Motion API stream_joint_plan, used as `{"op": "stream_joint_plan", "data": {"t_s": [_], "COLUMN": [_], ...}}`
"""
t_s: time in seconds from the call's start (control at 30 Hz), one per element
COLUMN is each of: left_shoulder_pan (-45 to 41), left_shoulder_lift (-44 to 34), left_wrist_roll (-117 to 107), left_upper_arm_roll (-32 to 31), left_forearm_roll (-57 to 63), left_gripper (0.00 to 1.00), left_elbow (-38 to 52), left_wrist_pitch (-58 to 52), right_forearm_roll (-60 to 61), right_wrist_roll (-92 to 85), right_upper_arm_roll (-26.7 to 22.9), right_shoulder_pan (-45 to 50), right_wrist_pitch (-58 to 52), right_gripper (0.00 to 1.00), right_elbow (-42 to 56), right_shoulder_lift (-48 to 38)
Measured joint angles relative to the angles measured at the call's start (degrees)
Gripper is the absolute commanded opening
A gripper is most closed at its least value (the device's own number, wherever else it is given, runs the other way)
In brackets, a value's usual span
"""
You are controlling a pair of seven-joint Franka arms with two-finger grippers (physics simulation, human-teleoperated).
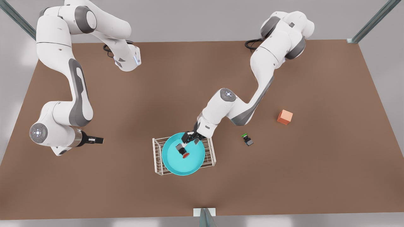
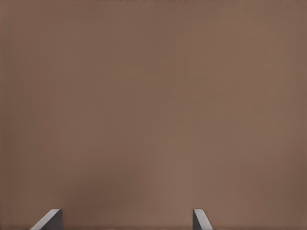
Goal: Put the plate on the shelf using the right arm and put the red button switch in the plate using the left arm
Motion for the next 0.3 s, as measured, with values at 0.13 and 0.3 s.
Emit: {"op": "stream_joint_plan", "data": {"t_s": [0.13, 0.3], "left_shoulder_pan": [22.73, 28.88], "left_shoulder_lift": [-10.50, -12.33], "left_wrist_roll": [5.89, 16.69], "left_upper_arm_roll": [-0.40, -0.29], "left_forearm_roll": [-1.36, 1.27], "left_gripper": [1.00, 1.00], "left_elbow": [-2.28, -4.06], "left_wrist_pitch": [-21.51, -38.85], "right_forearm_roll": [0.00, 0.05], "right_wrist_roll": [-0.20, -0.37], "right_upper_arm_roll": [0.00, 0.04], "right_shoulder_pan": [0.01, 0.06], "right_wrist_pitch": [0.00, 0.03], "right_gripper": [1.00, 1.00], "right_elbow": [0.01, 0.09], "right_shoulder_lift": [0.01, 0.25]}}
